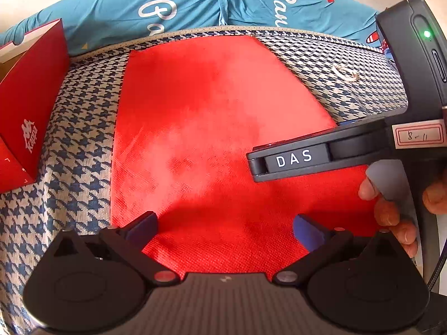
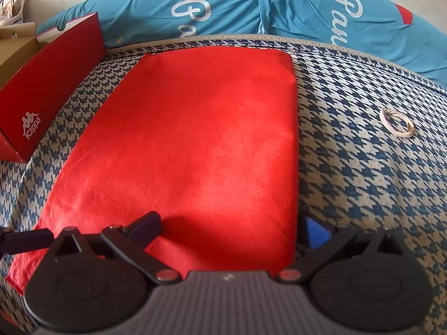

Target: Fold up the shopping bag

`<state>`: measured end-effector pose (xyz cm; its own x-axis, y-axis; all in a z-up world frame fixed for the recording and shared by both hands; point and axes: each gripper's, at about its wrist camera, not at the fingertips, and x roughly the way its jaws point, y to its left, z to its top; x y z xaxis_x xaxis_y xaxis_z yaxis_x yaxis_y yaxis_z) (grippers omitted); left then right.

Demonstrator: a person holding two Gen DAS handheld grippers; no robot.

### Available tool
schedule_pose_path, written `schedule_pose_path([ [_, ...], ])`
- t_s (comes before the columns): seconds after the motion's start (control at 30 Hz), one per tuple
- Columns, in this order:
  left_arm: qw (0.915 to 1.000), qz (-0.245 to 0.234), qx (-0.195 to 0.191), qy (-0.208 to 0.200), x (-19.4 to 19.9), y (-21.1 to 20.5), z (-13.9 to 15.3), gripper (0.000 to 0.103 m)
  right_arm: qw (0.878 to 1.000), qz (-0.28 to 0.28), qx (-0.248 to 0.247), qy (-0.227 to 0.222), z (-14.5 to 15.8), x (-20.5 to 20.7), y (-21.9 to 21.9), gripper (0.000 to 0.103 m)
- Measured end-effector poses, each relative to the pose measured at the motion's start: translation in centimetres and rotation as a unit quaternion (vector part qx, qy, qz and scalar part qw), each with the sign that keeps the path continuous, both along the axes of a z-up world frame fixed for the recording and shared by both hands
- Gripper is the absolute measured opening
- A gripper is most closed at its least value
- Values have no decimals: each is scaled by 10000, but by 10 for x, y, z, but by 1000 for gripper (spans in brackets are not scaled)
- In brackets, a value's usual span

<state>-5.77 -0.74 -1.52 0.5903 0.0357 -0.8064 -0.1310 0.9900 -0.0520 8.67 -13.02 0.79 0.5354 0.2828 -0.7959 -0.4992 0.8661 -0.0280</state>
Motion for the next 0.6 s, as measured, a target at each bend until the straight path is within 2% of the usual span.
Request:
schedule_pose_path([
  [0.2,9998,75,-111,166,2,2,4,103,9999,-94,-22,34,1,1,2,103],
  [0.6,9994,151,-239,221,3,6,7,103,9998,-214,-57,28,0,2,4,103],
])
